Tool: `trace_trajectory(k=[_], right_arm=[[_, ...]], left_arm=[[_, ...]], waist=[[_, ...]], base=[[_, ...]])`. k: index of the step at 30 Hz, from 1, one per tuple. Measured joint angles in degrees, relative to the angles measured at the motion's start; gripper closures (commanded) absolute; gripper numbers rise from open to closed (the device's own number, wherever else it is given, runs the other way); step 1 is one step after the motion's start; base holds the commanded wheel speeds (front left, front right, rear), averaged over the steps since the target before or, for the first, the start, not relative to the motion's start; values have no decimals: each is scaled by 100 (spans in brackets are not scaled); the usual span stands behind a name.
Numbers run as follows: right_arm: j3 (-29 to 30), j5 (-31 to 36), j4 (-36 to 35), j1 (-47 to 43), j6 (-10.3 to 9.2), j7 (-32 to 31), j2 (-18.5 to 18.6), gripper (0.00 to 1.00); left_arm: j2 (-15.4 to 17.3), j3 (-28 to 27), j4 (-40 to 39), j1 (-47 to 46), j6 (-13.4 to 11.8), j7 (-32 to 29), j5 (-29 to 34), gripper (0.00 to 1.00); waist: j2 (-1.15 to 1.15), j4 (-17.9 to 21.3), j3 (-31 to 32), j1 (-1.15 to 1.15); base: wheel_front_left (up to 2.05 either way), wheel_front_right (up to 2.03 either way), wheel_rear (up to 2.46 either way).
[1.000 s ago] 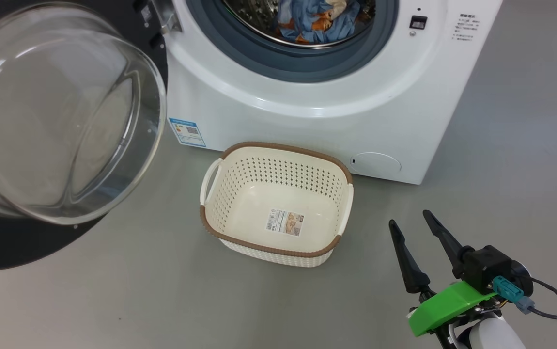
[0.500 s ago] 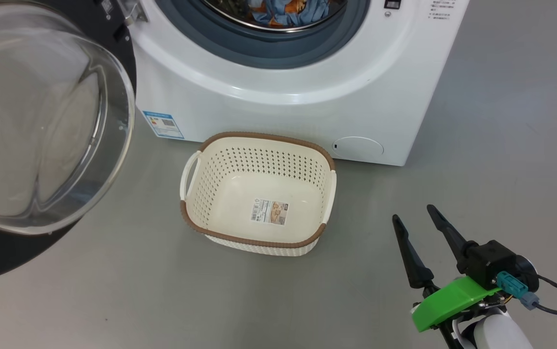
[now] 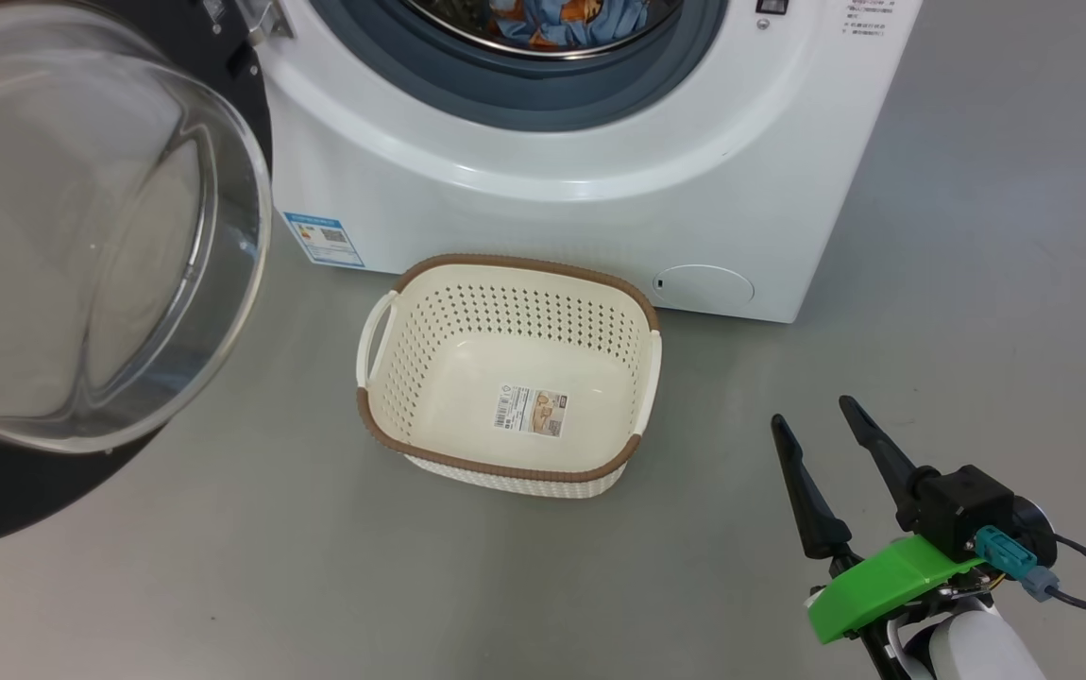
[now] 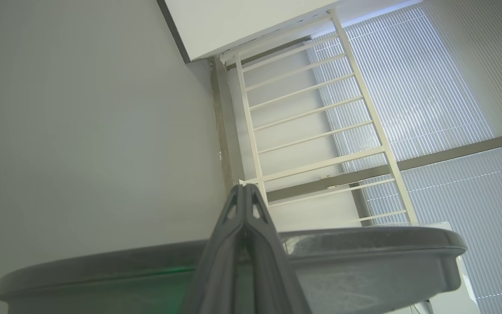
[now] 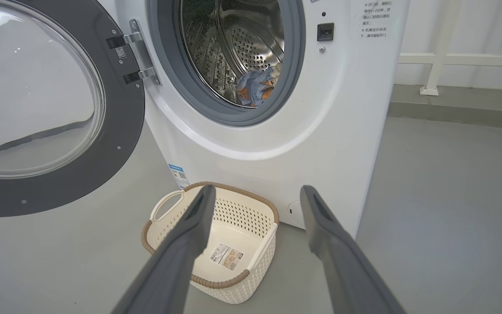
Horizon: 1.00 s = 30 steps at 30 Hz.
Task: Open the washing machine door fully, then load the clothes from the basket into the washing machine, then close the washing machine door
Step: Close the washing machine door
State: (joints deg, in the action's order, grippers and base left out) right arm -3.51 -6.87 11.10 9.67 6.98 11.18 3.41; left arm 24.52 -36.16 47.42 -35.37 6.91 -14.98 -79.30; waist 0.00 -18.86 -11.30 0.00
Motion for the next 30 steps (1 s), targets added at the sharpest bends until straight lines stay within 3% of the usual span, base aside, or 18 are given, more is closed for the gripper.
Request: trace_trajectory(k=[15,21,30], right_arm=[[-43,-36,60,-5,0,1,13,0],[-98,-81,120,-8,0,3,12,0],[-172,-119,249,-9,0,53,11,0]], left_arm=[[-33,153,-394,508,37,-1869,-724,100],[-258,323,-673,704,30,-2798,-1053,100],[-576,517,-1682,1334,-270,-4239,-1686,100]], waist=[[0,-62,90,0],[0,-49,125,0],[0,29,227,0]], base=[[0,0,0],[0,0,0],[0,0,0]])
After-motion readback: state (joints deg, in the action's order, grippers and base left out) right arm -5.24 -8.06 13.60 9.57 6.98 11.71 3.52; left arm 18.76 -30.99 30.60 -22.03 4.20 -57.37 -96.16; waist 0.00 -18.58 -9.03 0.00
